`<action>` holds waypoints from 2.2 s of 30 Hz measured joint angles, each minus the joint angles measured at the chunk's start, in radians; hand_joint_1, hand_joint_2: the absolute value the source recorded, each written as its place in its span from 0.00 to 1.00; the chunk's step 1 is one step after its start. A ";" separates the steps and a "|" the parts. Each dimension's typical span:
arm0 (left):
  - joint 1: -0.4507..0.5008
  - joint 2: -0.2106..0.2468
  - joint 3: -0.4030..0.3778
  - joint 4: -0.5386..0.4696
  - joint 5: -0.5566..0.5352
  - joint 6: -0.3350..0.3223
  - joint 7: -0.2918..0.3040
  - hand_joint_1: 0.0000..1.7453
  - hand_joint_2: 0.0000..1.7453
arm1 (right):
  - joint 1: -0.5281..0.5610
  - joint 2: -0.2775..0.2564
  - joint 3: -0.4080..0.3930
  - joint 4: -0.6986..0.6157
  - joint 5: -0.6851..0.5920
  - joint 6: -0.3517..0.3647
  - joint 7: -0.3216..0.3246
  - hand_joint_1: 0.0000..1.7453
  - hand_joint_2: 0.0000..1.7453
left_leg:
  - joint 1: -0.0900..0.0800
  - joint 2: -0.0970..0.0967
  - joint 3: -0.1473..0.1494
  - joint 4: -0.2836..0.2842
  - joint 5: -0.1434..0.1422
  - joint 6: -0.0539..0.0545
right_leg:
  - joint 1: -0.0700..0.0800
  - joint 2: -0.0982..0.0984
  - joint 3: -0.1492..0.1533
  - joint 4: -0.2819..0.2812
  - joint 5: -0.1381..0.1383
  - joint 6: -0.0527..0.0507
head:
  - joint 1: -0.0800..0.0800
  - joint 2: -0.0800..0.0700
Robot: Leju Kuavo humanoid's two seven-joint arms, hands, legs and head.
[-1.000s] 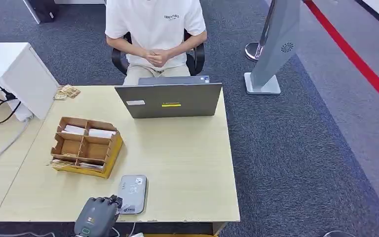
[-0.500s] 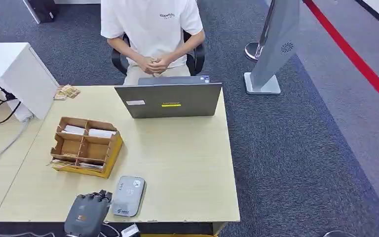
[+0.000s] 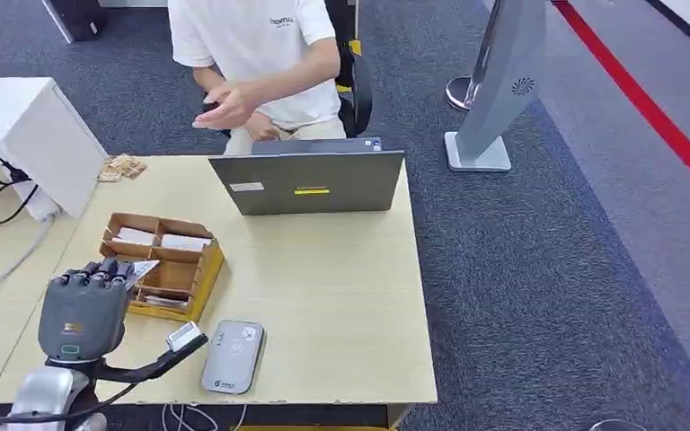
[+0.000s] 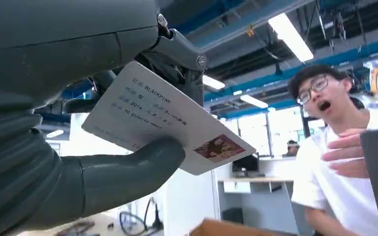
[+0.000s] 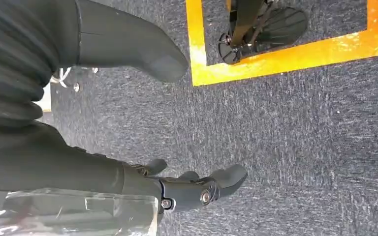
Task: Pass the card to the sensor for recognition and then transmit it.
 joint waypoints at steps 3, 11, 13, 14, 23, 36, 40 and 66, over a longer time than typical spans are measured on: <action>-0.086 0.003 0.006 0.041 -0.010 0.025 -0.010 1.00 1.00 | -0.005 0.000 0.003 0.001 0.012 0.000 0.008 0.00 1.00 | 0.000 -0.001 -0.001 0.000 0.001 0.001 | 0.000 -0.001 0.001 0.000 0.000 0.000 | 0.000 0.000; -0.225 0.001 0.007 0.137 -0.052 0.060 -0.006 1.00 1.00 | -0.013 0.006 0.023 0.005 0.038 0.010 0.018 0.00 1.00 | 0.000 -0.001 -0.001 0.000 0.001 0.001 | 0.000 -0.001 -0.001 0.000 0.000 0.000 | 0.000 0.000; -0.286 0.000 0.007 0.201 -0.081 0.089 0.002 1.00 1.00 | -0.018 0.008 0.031 0.006 0.051 0.015 0.025 0.00 1.00 | 0.000 -0.001 -0.001 0.000 0.001 0.000 | 0.000 0.000 -0.001 0.000 0.000 0.000 | 0.000 0.000; -0.318 0.000 0.007 0.235 -0.085 0.101 0.003 1.00 1.00 | -0.021 0.008 0.034 0.006 0.054 0.016 0.029 0.00 1.00 | 0.000 -0.001 -0.001 0.000 0.002 0.000 | 0.000 0.000 0.000 0.000 0.001 0.001 | 0.000 0.000; -0.397 -0.005 0.007 0.361 -0.092 0.120 0.003 1.00 1.00 | -0.026 0.011 0.049 0.008 0.055 0.017 0.030 0.00 1.00 | 0.000 0.000 -0.002 0.000 0.002 -0.001 | 0.000 0.001 -0.001 0.000 0.001 0.001 | 0.000 0.000; -0.569 -0.003 -0.011 0.635 -0.141 0.239 0.096 1.00 1.00 | -0.033 0.015 0.074 0.010 0.086 0.031 0.049 0.00 1.00 | 0.000 -0.001 -0.002 0.000 0.004 0.000 | 0.000 0.000 -0.001 0.000 0.002 0.001 | 0.000 0.000; -0.608 -0.004 -0.031 0.715 -0.141 0.243 0.107 1.00 1.00 | -0.037 0.018 0.079 0.011 0.087 0.033 0.048 0.00 1.00 | 0.000 0.000 -0.002 0.000 0.004 0.000 | 0.000 0.001 -0.001 0.000 0.003 0.001 | 0.000 0.000; -0.534 -0.056 -0.046 0.691 -0.106 0.212 0.010 0.00 1.00 | -0.025 0.021 0.092 0.015 0.056 0.022 0.037 0.00 1.00 | 0.000 0.002 -0.004 0.000 0.004 0.000 | 0.000 0.003 -0.003 0.000 0.004 0.002 | 0.000 0.000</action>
